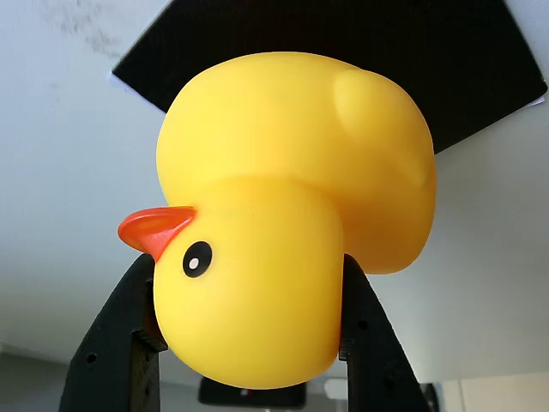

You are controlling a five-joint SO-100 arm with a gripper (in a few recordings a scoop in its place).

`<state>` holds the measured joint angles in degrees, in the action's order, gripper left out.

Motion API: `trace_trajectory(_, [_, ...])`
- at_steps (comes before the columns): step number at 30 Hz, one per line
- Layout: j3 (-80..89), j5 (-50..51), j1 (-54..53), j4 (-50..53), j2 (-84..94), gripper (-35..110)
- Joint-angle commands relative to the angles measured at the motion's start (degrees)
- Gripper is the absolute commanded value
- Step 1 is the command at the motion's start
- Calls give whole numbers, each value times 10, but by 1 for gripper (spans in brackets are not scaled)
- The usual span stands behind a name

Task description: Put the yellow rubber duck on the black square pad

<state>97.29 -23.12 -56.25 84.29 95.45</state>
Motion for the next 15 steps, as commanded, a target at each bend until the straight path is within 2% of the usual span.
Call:
trace_trajectory(1, [17, -8, 8, 2, 11, 15])
trace_trajectory(15, [32, -4, 18, 2, 11, 15])
